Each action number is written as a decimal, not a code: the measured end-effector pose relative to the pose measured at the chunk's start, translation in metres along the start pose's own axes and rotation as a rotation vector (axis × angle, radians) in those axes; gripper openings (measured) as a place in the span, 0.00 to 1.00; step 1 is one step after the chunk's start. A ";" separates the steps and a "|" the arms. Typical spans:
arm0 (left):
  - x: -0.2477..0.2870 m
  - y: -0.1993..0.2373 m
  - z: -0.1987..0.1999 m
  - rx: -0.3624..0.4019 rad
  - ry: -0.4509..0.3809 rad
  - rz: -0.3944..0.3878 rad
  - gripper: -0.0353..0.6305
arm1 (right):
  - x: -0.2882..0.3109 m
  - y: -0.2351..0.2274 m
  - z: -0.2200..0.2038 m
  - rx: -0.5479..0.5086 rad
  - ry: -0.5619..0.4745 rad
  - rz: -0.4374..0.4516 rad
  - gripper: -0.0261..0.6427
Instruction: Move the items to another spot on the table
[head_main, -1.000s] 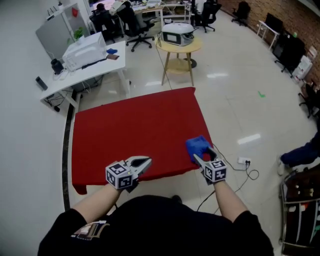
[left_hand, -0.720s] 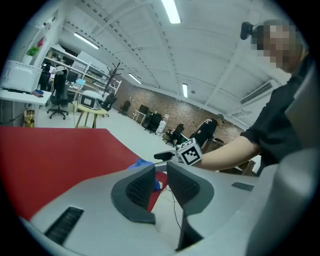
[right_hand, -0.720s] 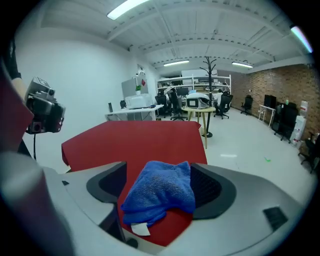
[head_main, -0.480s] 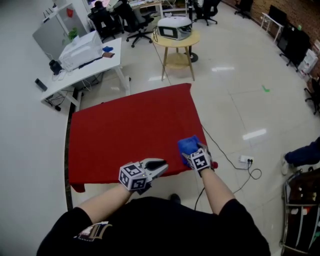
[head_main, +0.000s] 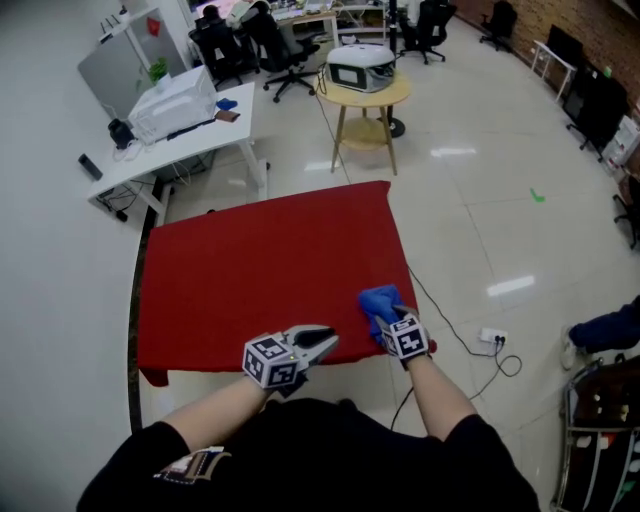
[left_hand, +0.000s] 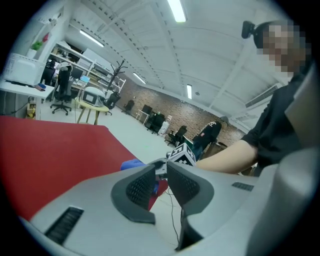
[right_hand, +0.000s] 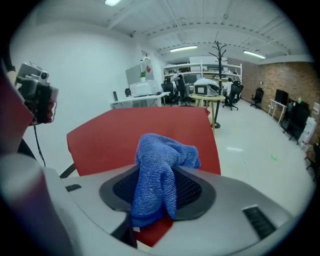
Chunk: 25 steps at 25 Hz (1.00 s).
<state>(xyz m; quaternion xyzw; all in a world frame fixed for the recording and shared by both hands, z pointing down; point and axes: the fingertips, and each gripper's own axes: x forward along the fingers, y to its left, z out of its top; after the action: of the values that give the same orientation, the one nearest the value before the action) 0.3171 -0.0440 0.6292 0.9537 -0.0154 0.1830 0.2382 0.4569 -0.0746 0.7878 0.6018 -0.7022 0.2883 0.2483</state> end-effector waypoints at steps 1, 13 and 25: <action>-0.008 0.006 0.006 0.003 -0.021 0.010 0.15 | -0.004 0.005 0.008 0.001 -0.023 0.003 0.31; -0.244 0.114 0.021 0.025 -0.197 0.188 0.05 | 0.028 0.158 0.149 -0.043 -0.121 0.100 0.31; -0.420 0.252 0.015 -0.020 -0.315 0.416 0.05 | 0.150 0.303 0.263 -0.224 -0.093 0.246 0.31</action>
<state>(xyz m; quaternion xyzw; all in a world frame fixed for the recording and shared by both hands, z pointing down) -0.0989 -0.2987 0.5802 0.9443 -0.2500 0.0772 0.1994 0.1339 -0.3322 0.6732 0.4926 -0.8090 0.2082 0.2440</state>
